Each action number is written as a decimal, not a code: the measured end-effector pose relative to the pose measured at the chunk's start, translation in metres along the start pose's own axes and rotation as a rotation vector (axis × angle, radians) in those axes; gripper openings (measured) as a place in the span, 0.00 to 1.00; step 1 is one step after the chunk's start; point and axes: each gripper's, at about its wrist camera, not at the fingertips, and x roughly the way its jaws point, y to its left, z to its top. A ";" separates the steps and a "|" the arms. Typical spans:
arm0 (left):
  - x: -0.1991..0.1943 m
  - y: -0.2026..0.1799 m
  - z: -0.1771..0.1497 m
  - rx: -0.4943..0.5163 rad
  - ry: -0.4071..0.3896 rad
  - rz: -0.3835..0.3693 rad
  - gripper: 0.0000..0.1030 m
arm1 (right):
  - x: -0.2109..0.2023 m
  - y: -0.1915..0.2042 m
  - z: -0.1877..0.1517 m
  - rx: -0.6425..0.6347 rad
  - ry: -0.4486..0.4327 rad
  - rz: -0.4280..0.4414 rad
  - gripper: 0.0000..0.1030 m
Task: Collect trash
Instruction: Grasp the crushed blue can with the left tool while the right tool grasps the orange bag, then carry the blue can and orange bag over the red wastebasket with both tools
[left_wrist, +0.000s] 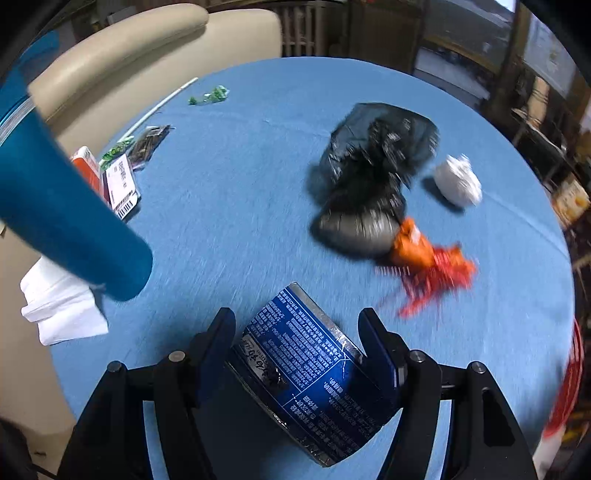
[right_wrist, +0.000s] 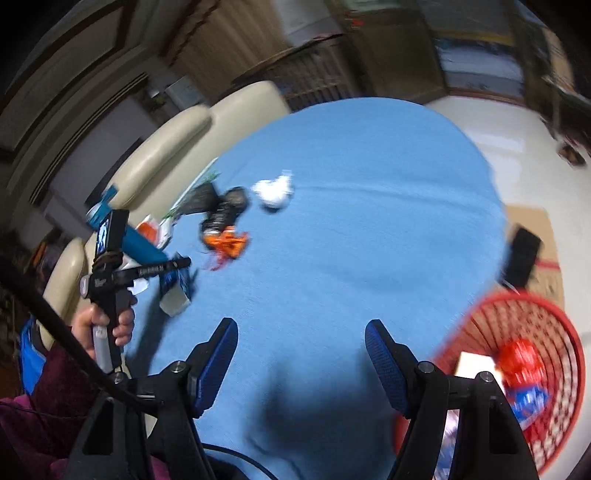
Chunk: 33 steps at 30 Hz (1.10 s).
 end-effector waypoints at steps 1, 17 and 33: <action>-0.004 0.001 -0.004 0.015 -0.001 -0.015 0.68 | 0.009 0.011 0.009 -0.032 0.005 0.015 0.73; -0.065 0.058 -0.059 0.078 -0.062 -0.100 0.70 | 0.211 0.137 0.088 -0.358 0.189 0.002 0.56; -0.031 0.049 -0.072 -0.056 -0.029 -0.119 0.57 | 0.128 0.101 0.046 -0.265 0.093 0.047 0.30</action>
